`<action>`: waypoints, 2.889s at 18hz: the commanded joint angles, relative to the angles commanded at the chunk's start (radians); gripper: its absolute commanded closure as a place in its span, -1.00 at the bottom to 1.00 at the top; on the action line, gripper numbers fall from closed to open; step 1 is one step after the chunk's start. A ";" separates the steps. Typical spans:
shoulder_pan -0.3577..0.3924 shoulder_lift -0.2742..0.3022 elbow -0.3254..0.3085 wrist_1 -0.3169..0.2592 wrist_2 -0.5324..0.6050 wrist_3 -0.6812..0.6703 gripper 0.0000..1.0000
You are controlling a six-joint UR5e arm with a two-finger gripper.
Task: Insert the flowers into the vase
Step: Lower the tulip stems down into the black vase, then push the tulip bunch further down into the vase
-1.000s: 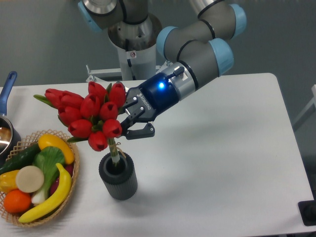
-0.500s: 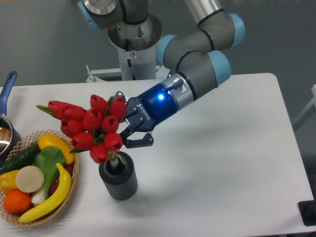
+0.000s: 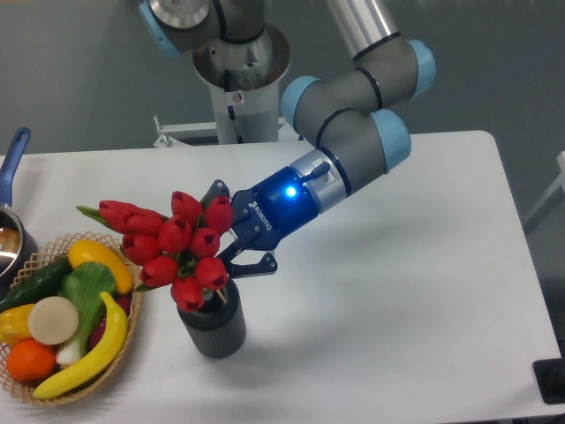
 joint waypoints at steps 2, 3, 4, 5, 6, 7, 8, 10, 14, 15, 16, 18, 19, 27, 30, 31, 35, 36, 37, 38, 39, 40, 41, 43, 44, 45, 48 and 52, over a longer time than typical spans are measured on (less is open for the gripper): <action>0.000 -0.006 -0.011 0.000 0.009 0.018 0.27; 0.000 -0.011 -0.015 0.000 0.009 0.032 0.27; 0.000 -0.012 -0.023 0.000 0.009 0.044 0.27; 0.000 -0.012 -0.029 0.000 0.009 0.051 0.27; 0.000 -0.012 -0.032 0.000 0.009 0.052 0.27; 0.000 -0.014 -0.034 0.000 0.009 0.052 0.27; -0.002 -0.018 -0.034 0.000 0.009 0.052 0.27; -0.002 -0.029 -0.035 0.000 0.011 0.052 0.27; -0.002 -0.057 -0.032 0.000 0.012 0.070 0.27; -0.002 -0.063 -0.035 0.000 0.012 0.092 0.27; -0.002 -0.067 -0.040 0.000 0.012 0.104 0.27; -0.002 -0.071 -0.051 0.000 0.018 0.109 0.27; -0.002 -0.071 -0.054 0.000 0.018 0.113 0.27; -0.003 -0.077 -0.087 0.000 0.021 0.155 0.27; -0.005 -0.081 -0.087 0.000 0.021 0.158 0.26; -0.006 -0.087 -0.087 0.000 0.021 0.167 0.26; -0.014 -0.100 -0.086 0.000 0.022 0.187 0.25; -0.014 -0.100 -0.087 0.000 0.021 0.198 0.23; -0.014 -0.101 -0.089 0.000 0.021 0.209 0.17; -0.014 -0.101 -0.095 0.000 0.023 0.213 0.15; -0.014 -0.101 -0.098 0.000 0.022 0.215 0.10; -0.014 -0.100 -0.098 0.000 0.021 0.215 0.09; -0.012 -0.100 -0.101 0.000 0.021 0.215 0.06; -0.012 -0.098 -0.104 0.000 0.022 0.215 -0.17; -0.012 -0.098 -0.104 0.000 0.023 0.215 -0.30; -0.012 -0.097 -0.106 0.000 0.023 0.215 -0.30; -0.009 -0.097 -0.107 0.000 0.023 0.215 -0.49; -0.006 -0.091 -0.118 0.000 0.029 0.215 -0.76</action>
